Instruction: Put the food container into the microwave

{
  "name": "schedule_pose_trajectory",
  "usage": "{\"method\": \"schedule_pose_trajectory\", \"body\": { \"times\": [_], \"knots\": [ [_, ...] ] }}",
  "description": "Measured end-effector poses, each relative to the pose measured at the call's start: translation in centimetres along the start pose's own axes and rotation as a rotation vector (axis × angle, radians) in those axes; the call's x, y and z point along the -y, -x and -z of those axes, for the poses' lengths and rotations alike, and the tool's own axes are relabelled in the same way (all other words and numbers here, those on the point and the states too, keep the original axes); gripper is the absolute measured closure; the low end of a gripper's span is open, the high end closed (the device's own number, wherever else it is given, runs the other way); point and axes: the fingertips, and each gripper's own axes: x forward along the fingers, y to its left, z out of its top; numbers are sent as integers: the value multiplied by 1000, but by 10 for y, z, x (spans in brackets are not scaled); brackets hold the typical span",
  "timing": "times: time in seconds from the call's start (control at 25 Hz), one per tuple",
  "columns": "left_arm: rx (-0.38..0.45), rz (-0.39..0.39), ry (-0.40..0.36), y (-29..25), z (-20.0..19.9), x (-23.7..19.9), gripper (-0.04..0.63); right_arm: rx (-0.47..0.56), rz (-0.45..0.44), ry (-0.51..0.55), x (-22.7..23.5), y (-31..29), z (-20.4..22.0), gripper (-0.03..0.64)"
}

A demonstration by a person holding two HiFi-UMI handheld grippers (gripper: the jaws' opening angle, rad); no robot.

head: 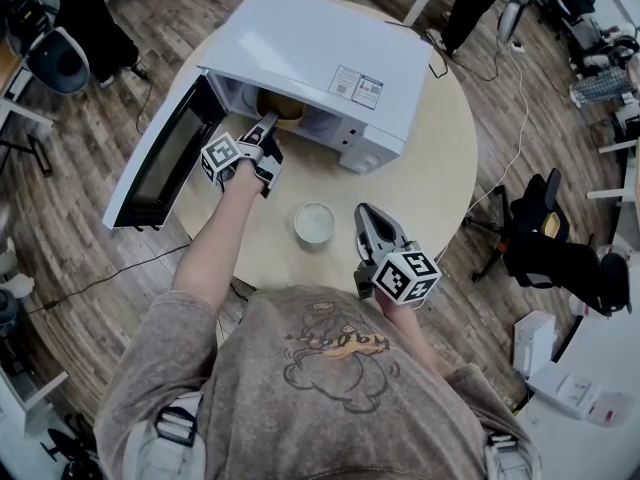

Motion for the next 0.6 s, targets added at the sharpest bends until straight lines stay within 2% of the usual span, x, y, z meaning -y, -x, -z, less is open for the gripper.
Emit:
{"method": "schedule_pose_trajectory", "body": {
  "times": [0.28, 0.6],
  "knots": [
    [-70, 9, 43, -4, 11, -5, 357, -1, 5, -3, 2, 1, 2, 617],
    [-142, 15, 34, -9, 22, -4, 357, -4, 11, -7, 5, 1, 3, 617]
  ]
}}
